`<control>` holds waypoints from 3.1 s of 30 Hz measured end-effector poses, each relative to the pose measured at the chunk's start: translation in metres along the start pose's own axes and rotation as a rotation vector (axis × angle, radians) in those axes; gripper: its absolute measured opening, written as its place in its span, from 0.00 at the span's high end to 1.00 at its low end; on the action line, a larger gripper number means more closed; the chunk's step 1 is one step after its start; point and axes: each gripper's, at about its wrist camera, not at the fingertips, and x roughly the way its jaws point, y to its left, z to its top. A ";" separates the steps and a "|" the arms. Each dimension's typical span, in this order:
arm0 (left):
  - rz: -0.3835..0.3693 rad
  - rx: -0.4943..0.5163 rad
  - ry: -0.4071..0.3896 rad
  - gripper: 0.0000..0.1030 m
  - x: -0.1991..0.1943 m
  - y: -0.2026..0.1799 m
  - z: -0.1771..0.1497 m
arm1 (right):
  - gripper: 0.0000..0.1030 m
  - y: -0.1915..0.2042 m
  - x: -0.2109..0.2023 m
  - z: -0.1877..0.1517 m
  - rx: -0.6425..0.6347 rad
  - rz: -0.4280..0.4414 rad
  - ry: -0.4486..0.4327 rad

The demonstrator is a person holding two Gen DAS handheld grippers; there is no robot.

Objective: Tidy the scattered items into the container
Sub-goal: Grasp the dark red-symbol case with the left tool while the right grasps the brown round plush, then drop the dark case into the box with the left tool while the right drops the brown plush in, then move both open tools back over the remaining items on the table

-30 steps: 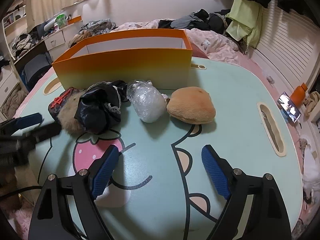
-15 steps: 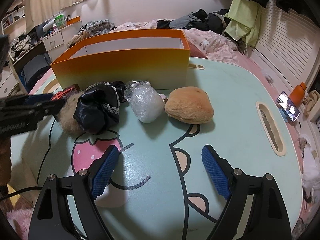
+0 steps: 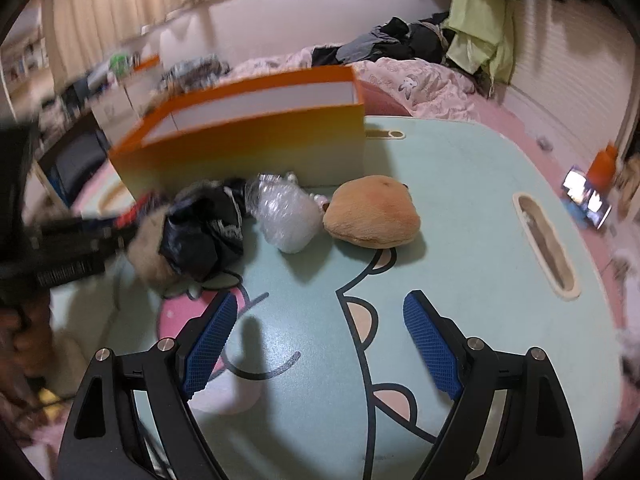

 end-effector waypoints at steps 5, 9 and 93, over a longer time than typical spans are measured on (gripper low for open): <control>0.002 -0.004 -0.038 0.63 -0.022 0.005 -0.002 | 0.17 -0.014 -0.009 0.011 0.077 -0.023 -0.060; -0.014 -0.008 -0.071 0.63 -0.034 0.005 0.003 | 0.17 -0.022 -0.005 0.027 0.112 -0.084 -0.074; 0.171 -0.109 0.008 0.00 -0.008 -0.030 -0.038 | 0.13 0.017 0.017 0.005 -0.088 -0.094 0.085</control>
